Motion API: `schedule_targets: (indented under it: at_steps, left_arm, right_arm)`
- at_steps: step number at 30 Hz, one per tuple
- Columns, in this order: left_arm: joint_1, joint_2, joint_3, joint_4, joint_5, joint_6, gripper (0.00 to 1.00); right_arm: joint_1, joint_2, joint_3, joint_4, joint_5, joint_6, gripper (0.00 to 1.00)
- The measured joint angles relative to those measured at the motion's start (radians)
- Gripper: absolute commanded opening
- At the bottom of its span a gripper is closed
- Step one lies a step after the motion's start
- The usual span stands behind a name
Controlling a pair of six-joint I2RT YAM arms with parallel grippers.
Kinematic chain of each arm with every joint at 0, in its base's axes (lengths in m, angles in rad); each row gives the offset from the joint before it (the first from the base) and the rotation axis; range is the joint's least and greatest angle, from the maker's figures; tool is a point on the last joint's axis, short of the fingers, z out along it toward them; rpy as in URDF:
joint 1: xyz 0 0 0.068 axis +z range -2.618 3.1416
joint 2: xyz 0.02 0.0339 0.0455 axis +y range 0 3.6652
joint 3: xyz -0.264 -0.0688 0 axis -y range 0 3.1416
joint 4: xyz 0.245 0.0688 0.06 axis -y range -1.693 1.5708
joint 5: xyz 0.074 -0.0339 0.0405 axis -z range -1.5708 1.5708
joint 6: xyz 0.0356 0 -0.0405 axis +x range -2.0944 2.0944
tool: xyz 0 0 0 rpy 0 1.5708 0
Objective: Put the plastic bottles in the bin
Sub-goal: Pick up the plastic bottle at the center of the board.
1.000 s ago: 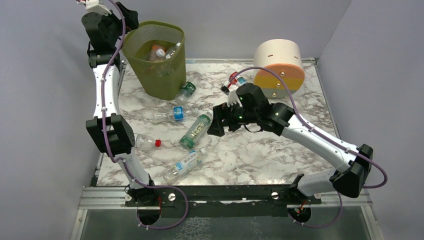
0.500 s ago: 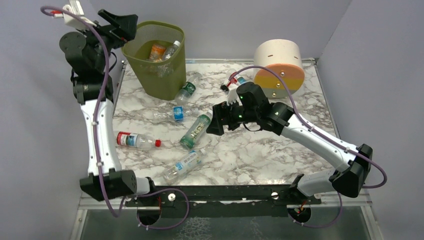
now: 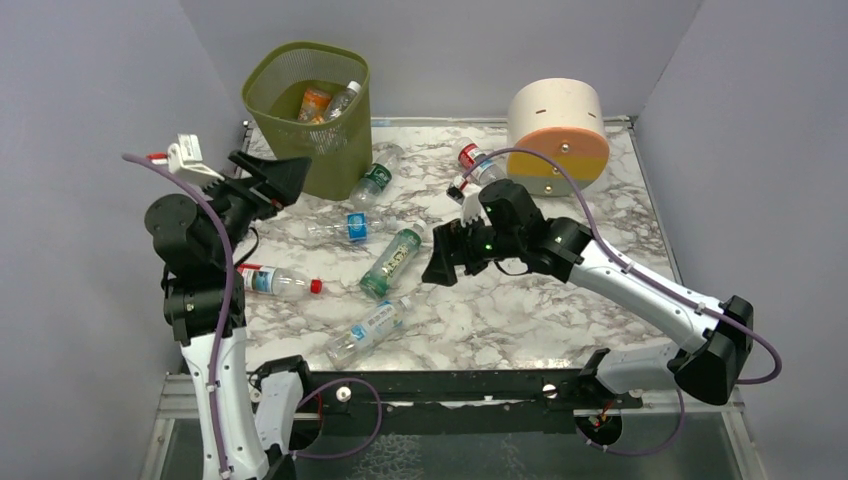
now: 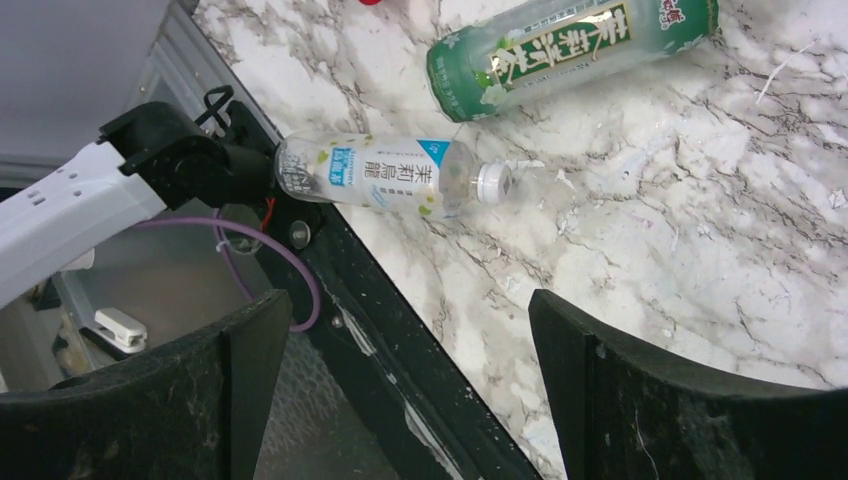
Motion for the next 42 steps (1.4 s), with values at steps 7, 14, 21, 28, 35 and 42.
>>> schedule_targets:
  at_steps: [7,14,21,28,35,42]
  left_arm:
    - [-0.026,-0.097,-0.243,-0.054,0.039,-0.041,0.99]
    - [-0.097,-0.031,-0.33,-0.117,0.043,-0.016,0.99]
    - [-0.312,0.185,-0.304,-0.153,-0.008,0.1,0.99]
    - [-0.487,0.314,-0.275,-0.13,-0.082,0.163,0.99]
    - [-0.494,0.344,-0.275,-0.082,-0.089,0.188,0.99]
    - [-0.498,0.36,-0.277,-0.059,-0.089,0.192,0.99]
  right_arm:
    - [0.0,0.05,0.037,0.0,0.05,0.009,0.99]
    - [-0.063,0.243,0.237,-0.002,0.111,0.009,0.99]
    - [-0.287,0.473,0.426,0.014,0.12,0.021,0.99]
    - [-0.393,0.6,0.489,0.156,0.237,-0.021,0.98]
    - [-0.375,0.757,0.534,0.288,0.385,-0.142,0.95]
    - [-0.37,0.937,0.633,0.34,0.562,-0.299,0.95]
